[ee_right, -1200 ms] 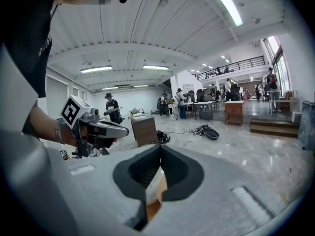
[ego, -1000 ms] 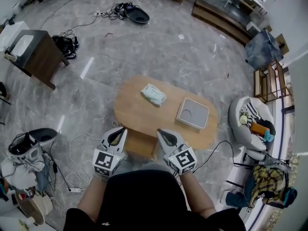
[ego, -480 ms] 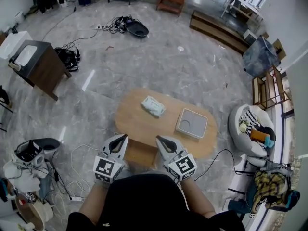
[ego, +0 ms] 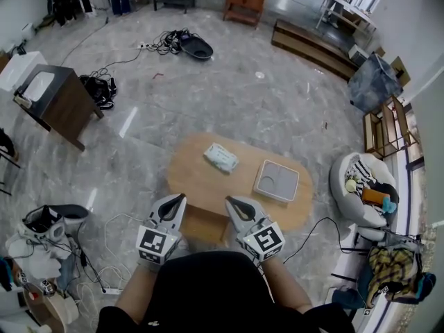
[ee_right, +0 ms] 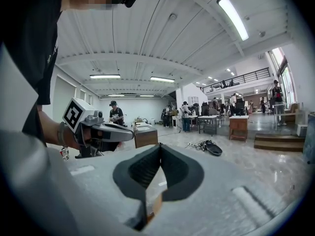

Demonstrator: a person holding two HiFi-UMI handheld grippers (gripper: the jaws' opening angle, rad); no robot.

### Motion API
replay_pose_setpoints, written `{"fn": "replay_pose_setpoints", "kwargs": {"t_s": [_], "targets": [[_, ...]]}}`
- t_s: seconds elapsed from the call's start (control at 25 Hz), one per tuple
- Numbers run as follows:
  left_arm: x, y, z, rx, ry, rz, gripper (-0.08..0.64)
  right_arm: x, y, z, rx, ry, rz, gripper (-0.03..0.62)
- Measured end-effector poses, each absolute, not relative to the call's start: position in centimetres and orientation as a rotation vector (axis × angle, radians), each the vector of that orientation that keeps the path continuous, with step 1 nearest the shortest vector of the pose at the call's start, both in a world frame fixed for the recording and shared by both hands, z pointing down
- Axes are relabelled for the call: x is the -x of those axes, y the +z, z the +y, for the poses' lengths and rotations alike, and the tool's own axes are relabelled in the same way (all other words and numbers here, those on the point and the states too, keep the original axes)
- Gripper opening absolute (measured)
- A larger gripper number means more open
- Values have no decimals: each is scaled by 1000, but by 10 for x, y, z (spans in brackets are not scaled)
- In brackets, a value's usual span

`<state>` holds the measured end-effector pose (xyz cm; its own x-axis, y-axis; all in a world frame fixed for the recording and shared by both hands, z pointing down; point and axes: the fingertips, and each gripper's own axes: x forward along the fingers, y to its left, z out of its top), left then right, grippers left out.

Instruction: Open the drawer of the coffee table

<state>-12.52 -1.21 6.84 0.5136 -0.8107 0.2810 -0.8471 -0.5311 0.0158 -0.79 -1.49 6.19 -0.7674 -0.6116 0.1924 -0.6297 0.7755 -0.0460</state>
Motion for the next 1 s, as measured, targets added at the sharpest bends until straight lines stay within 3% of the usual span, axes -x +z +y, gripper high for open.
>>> {"fn": "replay_pose_setpoints", "kwargs": {"t_s": [1.0], "targets": [[130, 64, 4, -2599, 377, -1468, 17, 3, 64, -1, -1008, 180, -2795, -2]]}}
